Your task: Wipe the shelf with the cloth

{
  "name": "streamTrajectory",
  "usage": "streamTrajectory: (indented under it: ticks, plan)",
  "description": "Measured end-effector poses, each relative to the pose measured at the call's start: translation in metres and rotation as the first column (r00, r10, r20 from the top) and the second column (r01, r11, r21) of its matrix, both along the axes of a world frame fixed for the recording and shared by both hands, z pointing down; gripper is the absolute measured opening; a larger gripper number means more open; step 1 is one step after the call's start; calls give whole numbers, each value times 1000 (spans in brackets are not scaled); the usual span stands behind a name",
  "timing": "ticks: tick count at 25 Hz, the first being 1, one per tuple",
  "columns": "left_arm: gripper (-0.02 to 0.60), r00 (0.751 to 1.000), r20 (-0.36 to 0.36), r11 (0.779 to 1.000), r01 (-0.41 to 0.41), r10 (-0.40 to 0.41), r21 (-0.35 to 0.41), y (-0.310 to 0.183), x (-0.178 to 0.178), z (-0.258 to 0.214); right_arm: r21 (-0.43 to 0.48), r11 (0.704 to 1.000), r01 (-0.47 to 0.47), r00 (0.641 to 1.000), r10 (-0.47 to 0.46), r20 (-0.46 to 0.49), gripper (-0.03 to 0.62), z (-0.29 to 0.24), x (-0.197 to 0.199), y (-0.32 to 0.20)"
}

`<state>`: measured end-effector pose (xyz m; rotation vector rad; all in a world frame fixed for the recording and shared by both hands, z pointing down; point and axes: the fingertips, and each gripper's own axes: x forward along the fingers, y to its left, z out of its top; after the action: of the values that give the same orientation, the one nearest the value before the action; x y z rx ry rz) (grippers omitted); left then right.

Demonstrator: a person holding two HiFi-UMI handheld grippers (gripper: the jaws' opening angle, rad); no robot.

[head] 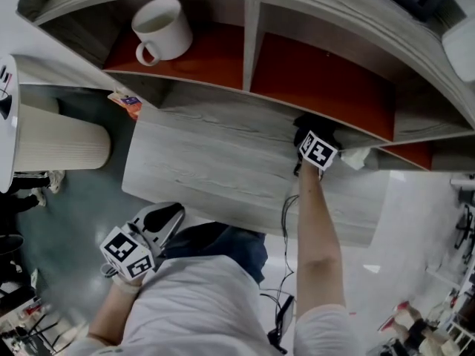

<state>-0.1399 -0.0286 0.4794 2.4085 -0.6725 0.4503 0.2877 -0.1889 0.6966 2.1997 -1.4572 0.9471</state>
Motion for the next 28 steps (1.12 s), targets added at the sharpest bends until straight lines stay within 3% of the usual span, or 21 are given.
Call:
streamTrajectory:
  ticks: [7,12,16,20,28]
  plan:
    - [41,998,16,998,53,-53,-17,3,-4,5,27,998,-61,998,60,14,165,2,15,-27]
    - [41,996,20,996,84,-84,-32,9,0,8,29,1000,6,998,-4,-63,135,-2,14,-47]
    - [41,993,19,992,119,-118,-38,15,-1,9,34,999,7,997,-5,-77,120,0,6,-47]
    - [42,988,13,987,157,-157,-38,19,-5,8,45,998,48,997,-45,-57,115,3,-21,-57]
    - [41,971,15,971,238,-238,-27,30,-23,5,130,978,162,987,-160,-26,114,-19,-111,-102]
